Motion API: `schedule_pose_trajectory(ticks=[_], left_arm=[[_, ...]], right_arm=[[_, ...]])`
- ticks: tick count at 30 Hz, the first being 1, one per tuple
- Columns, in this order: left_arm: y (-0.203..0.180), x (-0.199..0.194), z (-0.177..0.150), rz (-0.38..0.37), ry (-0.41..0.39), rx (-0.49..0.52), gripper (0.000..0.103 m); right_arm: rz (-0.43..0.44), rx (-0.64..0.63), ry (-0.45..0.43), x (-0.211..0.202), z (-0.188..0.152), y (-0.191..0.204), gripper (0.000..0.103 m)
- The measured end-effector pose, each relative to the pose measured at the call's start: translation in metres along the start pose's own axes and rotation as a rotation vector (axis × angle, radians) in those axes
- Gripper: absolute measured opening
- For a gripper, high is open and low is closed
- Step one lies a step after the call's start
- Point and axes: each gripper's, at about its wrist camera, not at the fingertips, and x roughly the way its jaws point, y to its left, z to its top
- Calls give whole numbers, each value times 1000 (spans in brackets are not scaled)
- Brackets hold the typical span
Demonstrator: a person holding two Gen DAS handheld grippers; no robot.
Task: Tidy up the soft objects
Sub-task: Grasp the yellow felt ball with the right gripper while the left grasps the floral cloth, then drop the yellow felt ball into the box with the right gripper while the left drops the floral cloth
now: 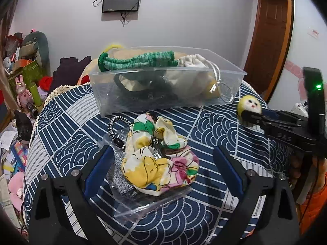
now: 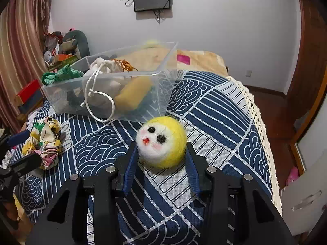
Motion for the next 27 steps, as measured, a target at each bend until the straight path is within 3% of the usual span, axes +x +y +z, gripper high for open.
schedule_pose_trajectory(ticks=[3, 5, 13, 19, 27], left_arm=[[5, 3, -3, 24, 7, -23, 98], [10, 5, -5, 14, 12, -46, 90], [15, -3, -11, 21, -3, -36, 49], [17, -15, -10, 19, -26, -31, 26], [16, -31, -4, 17, -67, -9, 18]], right_arm=[[13, -1, -23, -9, -3, 1, 40], [16, -4, -29, -11, -3, 5, 40], [50, -27, -35, -14, -8, 14, 40], [68, -17, -43, -17, -8, 14, 40], [85, -32, -69, -25, -4, 24, 40]])
